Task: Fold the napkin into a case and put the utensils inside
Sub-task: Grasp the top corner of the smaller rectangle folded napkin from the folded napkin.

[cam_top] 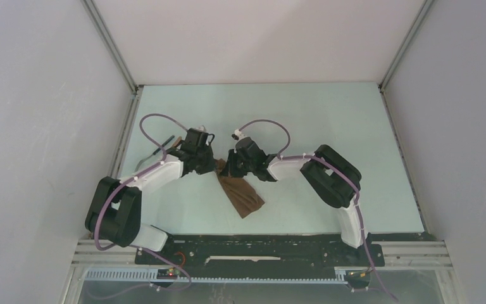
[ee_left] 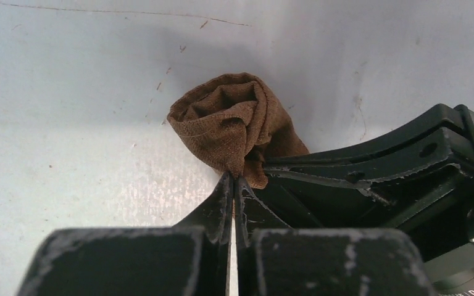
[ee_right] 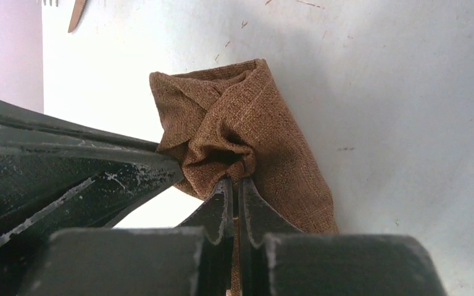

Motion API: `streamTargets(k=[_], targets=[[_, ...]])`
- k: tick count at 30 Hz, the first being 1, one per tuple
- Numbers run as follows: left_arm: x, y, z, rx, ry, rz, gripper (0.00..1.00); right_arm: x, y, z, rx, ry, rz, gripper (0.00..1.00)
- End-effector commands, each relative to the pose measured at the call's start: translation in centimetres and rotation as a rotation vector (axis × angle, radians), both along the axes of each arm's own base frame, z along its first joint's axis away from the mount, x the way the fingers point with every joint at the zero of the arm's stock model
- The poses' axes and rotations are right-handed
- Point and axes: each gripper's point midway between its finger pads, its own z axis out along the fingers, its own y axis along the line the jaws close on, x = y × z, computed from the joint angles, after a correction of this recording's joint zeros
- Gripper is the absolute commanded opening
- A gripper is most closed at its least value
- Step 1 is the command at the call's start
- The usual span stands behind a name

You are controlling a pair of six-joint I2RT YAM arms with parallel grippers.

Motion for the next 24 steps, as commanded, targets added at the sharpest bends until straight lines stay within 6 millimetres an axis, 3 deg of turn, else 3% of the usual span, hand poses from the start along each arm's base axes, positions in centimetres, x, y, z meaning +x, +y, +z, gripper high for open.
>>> streamTargets(k=[1, 6, 12, 17, 24], targets=[[1.0, -1.8, 2.1, -0.1, -0.066, -0.028, 0.0, 0.7, 0.4, -0.5, -0.059, -0.052, 0.033, 0.0], [0.4, -1.8, 0.9, -0.116, -0.019, -0.006, 0.0, 1.0, 1.0, 0.2, -0.023, -0.043, 0.1, 0.01], [0.3, -0.1, 0.5, -0.085, -0.015, 0.047, 0.0, -0.9, 1.3, 1.8, 0.079, -0.033, 0.208, 0.17], [0.3, 1.0, 0.1, -0.072, -0.003, 0.073, 0.0, -1.2, 1.0, 3.9, 0.115, -0.063, 0.232, 0.29], [0.2, 1.4, 0.0, -0.065, -0.002, 0.077, 0.0, -0.9, 0.9, 5.2, 0.142, -0.084, 0.246, 0.38]])
